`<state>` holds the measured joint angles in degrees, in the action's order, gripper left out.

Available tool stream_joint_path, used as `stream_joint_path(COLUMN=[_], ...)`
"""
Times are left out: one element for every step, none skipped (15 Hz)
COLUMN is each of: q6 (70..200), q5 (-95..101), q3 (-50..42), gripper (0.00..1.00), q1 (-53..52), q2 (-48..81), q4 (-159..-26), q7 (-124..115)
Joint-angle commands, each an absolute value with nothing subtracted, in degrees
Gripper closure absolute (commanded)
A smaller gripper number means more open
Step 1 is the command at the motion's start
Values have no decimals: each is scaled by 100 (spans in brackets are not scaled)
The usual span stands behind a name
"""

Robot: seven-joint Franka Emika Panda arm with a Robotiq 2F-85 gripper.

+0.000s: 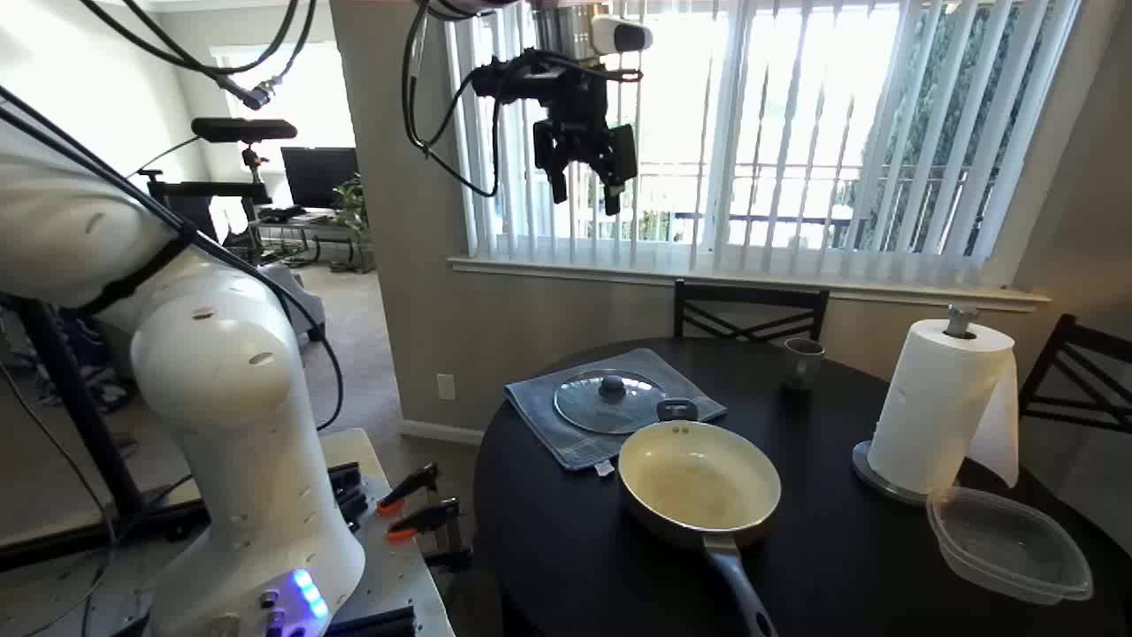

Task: Put the lid on the pot

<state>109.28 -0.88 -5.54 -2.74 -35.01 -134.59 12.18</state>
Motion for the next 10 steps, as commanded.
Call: stream_joint_path(q6=[10917,10917,10917,10917,10917,10917,10917,10917,10917,10917], q5=[-115,-115,-115,-115,-115,-115,-115,-115,-115,-20], q3=[-513,-513,-513,-513,-513,-513,-513,-513,-513,-450], gripper=[0,0,0,0,0,0,0,0,0,0], q1=[-223,-223,-223,-223,-223,-223,-223,-223,-223,-174], q2=[-3494,-3494,-3494,-3494,-3494,-3494,-3494,-3494,-3494,-3437], q4=[-13448,-13448,-13448,-13448,-13448,-13448,-13448,-13448,-13448,-13389], q7=[1240,1240,1240,1240,1240,1240,1240,1240,1240,1135])
